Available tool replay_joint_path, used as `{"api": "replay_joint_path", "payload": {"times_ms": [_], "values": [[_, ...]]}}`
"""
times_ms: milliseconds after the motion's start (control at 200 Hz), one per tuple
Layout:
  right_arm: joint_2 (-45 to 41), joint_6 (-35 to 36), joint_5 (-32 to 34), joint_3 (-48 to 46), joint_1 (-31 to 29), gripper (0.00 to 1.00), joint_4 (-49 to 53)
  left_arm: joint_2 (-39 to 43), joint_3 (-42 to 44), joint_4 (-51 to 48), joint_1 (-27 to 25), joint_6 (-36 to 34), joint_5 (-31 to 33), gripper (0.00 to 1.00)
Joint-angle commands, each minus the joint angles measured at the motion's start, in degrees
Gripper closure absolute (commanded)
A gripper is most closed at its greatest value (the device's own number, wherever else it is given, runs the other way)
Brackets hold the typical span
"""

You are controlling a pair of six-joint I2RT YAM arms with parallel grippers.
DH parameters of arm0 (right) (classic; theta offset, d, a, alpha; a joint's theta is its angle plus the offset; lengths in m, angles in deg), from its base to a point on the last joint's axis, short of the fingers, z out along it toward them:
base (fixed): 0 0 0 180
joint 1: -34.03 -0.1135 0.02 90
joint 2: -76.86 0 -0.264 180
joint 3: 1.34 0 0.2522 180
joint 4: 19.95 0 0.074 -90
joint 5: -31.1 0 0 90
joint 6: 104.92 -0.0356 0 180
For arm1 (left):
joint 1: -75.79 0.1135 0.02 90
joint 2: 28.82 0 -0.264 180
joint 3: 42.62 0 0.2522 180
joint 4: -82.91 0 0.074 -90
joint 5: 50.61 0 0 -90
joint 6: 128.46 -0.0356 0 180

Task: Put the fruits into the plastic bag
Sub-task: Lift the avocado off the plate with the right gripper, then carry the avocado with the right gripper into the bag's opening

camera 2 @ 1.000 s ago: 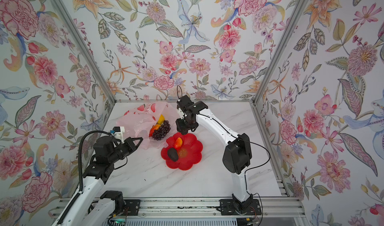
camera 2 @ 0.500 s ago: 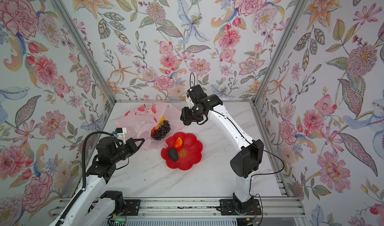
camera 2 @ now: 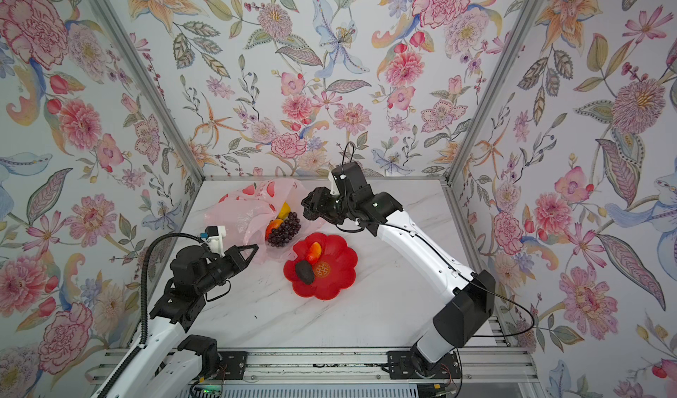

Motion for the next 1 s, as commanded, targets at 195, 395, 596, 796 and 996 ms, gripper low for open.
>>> {"api": "replay_joint_path", "payload": {"times_ms": [195, 395, 596, 796, 996], "values": [[-2.1, -20.9, 6.4, -13.8, -5.3, 0.73, -22.8, 0.7, -0.5, -1.3, -4.3, -2.1, 3.8, 1.00], [1.0, -28.4, 7.0, -17.5, -8.4, 0.73, -25.8, 0.4, -1.8, -3.0, -5.4, -3.3, 4.3, 1.00], [7.1, -35.5, 6.0, -17.6, -10.3, 0.72, -35.4, 0.3, -1.8, -3.2, -5.4, -3.3, 4.5, 1.00], [15.5, -39.0, 3.0, -12.4, -11.0, 0.72, -39.1, 0.6, -2.1, -2.7, -5.4, -3.6, 4.5, 1.00], [23.2, -41.3, 0.3, -7.1, -11.2, 0.73, -40.8, 0.8, -3.1, -2.3, -5.3, -4.6, 4.3, 1.00]]}}
